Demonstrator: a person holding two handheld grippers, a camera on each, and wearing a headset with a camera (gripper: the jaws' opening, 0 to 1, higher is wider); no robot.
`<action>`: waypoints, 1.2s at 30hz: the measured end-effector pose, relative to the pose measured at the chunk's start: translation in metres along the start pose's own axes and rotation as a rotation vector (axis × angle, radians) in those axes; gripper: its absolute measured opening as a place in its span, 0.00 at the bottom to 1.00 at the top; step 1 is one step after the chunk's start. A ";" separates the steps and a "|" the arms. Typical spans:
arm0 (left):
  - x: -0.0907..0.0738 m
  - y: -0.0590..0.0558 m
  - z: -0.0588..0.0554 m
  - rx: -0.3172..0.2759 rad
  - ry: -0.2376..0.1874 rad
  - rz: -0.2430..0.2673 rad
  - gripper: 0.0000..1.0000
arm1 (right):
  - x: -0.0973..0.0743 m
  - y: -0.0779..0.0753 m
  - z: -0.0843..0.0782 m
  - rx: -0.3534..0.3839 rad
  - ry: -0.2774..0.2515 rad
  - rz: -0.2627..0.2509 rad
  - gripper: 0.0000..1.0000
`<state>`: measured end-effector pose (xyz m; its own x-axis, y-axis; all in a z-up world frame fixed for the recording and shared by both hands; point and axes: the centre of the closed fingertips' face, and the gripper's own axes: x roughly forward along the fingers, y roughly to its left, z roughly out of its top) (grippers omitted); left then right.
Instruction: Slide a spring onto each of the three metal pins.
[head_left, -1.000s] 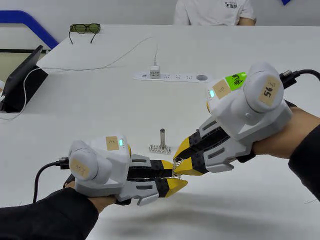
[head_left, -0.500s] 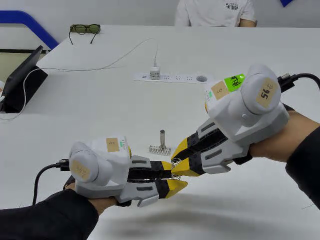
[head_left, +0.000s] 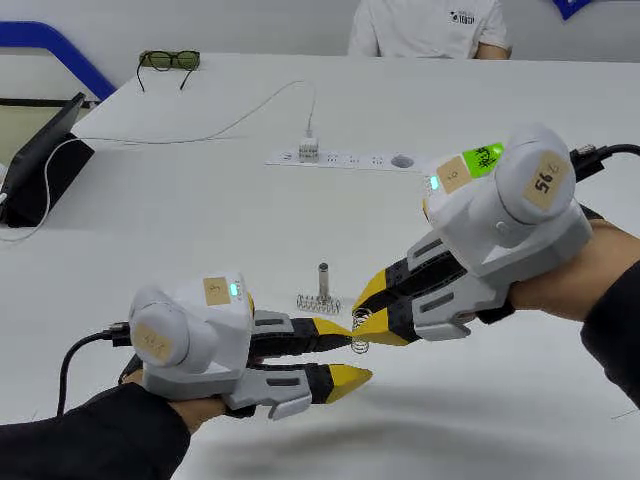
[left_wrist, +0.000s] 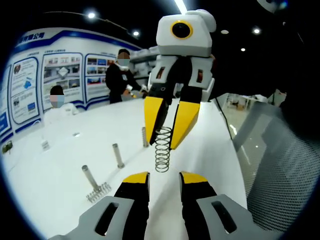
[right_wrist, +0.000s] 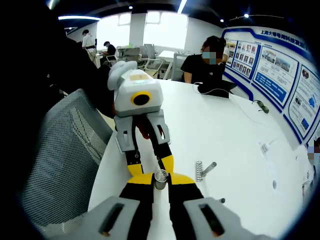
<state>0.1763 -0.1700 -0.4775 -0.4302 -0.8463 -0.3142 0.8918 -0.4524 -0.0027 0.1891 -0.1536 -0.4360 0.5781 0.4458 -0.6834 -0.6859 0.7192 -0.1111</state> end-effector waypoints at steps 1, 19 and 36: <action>0.000 0.001 0.000 -0.003 -0.001 0.004 0.26 | -0.001 -0.001 0.000 0.002 -0.001 -0.002 0.12; -0.016 0.017 -0.013 -0.085 -0.005 0.094 0.45 | -0.018 -0.024 -0.006 0.041 -0.018 -0.083 0.12; -0.025 0.023 -0.018 -0.120 -0.009 0.141 0.52 | -0.034 -0.065 -0.021 0.115 -0.004 -0.200 0.12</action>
<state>0.2098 -0.1539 -0.4870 -0.3005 -0.9018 -0.3106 0.9535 -0.2925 -0.0731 0.2049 -0.2273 -0.4208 0.6996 0.2897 -0.6532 -0.5025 0.8494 -0.1614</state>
